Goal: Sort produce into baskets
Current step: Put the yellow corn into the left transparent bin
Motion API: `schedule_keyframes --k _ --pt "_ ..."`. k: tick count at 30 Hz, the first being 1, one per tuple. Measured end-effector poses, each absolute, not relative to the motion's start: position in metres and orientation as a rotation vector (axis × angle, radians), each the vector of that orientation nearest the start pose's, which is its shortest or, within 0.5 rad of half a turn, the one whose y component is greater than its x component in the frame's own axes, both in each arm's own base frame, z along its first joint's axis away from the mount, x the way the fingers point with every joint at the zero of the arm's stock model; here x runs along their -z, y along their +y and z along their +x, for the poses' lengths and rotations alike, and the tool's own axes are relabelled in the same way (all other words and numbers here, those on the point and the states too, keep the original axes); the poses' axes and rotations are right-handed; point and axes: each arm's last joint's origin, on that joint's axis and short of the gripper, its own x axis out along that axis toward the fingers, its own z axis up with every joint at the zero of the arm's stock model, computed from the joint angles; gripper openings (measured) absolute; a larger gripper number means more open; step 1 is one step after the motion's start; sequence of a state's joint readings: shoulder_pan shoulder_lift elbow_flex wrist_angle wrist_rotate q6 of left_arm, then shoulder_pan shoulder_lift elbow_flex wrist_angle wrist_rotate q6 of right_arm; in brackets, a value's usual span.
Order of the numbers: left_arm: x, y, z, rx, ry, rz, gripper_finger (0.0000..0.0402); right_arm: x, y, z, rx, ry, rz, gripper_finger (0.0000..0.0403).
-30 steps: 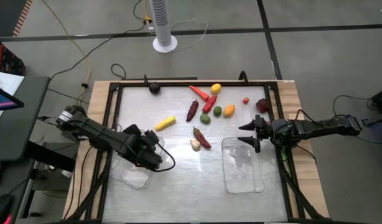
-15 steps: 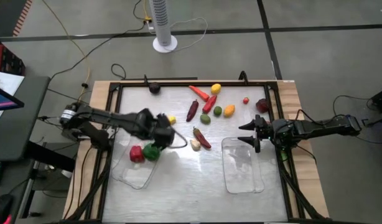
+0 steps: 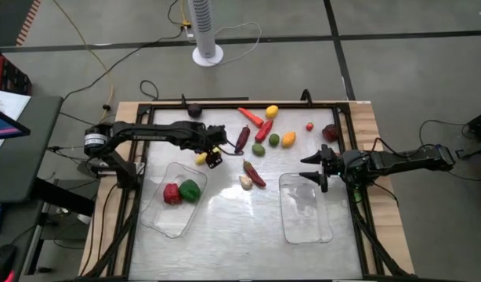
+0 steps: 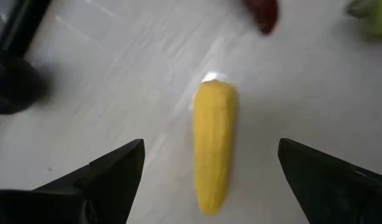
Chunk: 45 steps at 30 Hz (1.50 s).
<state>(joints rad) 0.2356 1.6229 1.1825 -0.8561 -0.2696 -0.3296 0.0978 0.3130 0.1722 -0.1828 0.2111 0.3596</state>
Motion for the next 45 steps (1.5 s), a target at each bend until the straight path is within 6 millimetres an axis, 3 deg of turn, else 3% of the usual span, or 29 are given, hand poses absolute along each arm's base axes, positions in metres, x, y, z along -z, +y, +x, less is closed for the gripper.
schedule_keyframes --k 6,19,30,38,45 --pt "-0.202 0.092 0.293 -0.624 1.161 -0.325 0.0355 -0.179 0.005 0.111 0.167 0.295 0.301 0.0310" --pt "-0.174 0.090 0.285 -0.632 1.126 -0.301 0.0347 -0.180 0.005 0.111 0.167 0.293 0.302 0.0310" --pt "-0.167 0.090 0.284 -0.603 1.163 -0.241 0.0233 -0.180 0.005 0.111 0.167 0.292 0.303 0.0310" --pt "-0.140 0.089 0.294 -0.511 1.251 -0.261 0.0161 -0.179 0.005 0.111 0.168 0.296 0.305 0.0310" --pt "-0.145 0.090 0.293 -0.529 1.251 -0.239 0.0111 -0.179 0.005 0.111 0.168 0.297 0.304 0.0310"
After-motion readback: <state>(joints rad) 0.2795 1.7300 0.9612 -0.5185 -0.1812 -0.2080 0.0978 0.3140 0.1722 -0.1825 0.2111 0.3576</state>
